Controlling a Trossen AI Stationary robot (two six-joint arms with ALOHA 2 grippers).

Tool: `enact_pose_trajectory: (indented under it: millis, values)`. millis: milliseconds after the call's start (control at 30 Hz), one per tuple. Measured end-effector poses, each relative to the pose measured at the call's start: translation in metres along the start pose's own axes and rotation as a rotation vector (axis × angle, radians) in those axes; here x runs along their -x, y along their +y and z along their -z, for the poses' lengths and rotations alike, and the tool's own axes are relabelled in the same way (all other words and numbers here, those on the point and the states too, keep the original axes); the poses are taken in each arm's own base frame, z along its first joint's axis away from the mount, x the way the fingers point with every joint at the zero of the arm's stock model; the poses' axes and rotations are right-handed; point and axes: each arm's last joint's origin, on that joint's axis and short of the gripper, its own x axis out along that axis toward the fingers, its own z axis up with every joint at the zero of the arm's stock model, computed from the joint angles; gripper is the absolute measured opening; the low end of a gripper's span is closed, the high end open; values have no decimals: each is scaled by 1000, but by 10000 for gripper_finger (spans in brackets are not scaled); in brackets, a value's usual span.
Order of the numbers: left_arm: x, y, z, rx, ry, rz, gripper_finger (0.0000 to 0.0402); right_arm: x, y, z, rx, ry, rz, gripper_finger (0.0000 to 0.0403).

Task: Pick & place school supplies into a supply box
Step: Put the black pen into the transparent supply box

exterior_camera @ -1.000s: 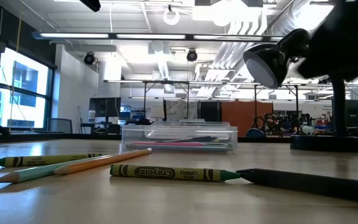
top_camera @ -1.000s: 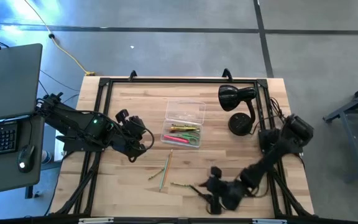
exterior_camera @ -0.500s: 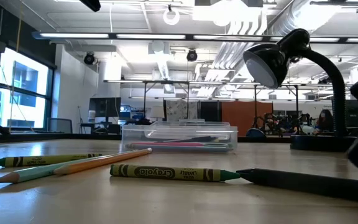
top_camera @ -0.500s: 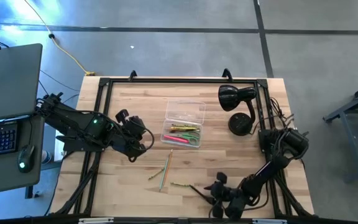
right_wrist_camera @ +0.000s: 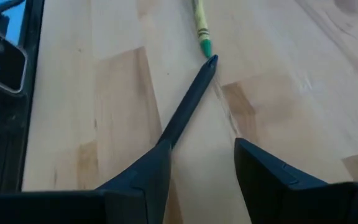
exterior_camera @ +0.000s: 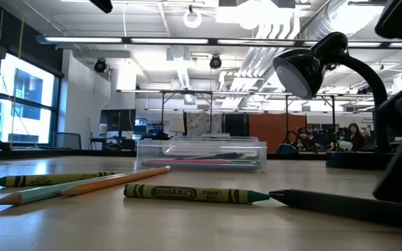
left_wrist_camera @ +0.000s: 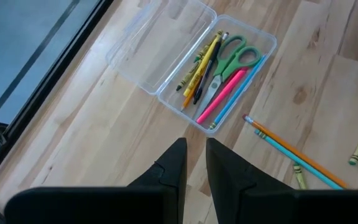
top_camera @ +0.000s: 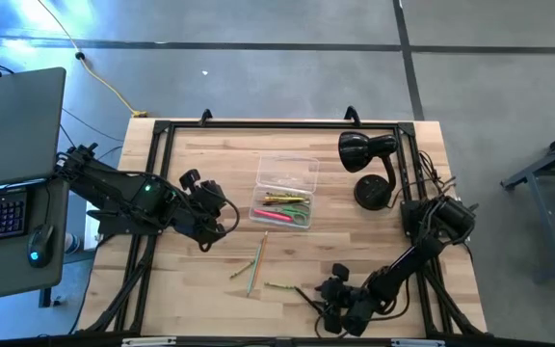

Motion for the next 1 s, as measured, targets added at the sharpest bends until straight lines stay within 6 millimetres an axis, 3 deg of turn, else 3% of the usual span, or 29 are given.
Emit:
enact_pose_trajectory:
  millis: [367,800,1000]
  values:
    - [0,0,0,7,-4,-2,90,4,14,-19,12,35,41,153]
    - [0,0,0,8,-4,-2,90,10,23,-16,85,-7,17,153]
    - [0,0,0,7,-7,-6,90,-3,23,-7,93,31,-13,153]
